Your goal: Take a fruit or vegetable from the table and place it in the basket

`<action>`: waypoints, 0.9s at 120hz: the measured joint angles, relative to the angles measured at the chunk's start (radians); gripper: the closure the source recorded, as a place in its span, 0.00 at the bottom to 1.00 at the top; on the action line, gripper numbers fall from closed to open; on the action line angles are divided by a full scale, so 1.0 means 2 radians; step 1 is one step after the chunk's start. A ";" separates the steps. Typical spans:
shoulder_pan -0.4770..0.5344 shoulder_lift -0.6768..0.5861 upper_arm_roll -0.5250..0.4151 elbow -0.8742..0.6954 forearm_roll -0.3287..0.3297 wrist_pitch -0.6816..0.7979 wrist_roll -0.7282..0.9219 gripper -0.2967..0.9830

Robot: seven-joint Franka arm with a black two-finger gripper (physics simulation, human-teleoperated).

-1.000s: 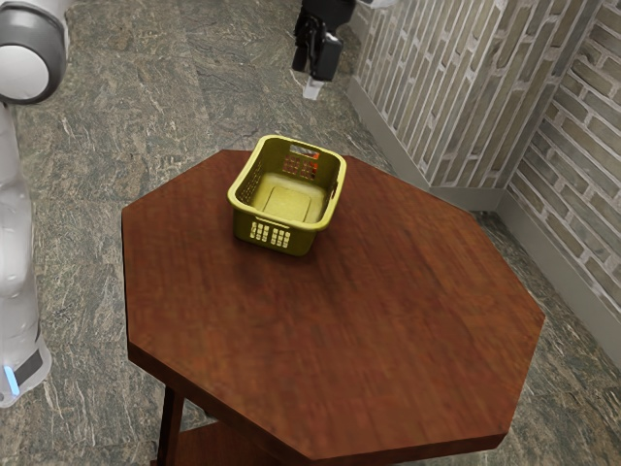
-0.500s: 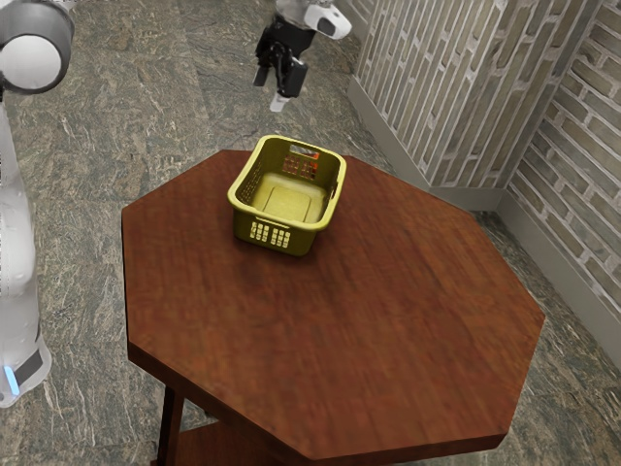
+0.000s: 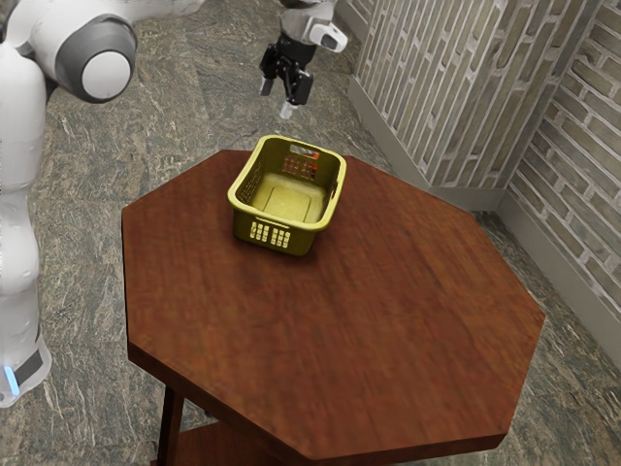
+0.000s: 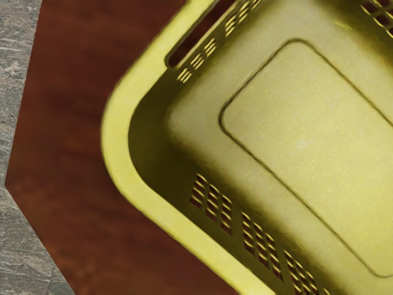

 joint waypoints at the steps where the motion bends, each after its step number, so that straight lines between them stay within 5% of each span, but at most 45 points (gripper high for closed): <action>1: 0.000 0.001 0.000 0.000 -0.001 0.002 0.001 0.23; 24: 0.012 0.022 0.003 0.000 -0.028 0.049 0.027 0.23; 64: 0.010 0.079 0.000 0.059 -0.121 0.107 0.050 0.23; 108: 0.028 0.133 0.014 0.075 -0.137 0.138 0.063 0.23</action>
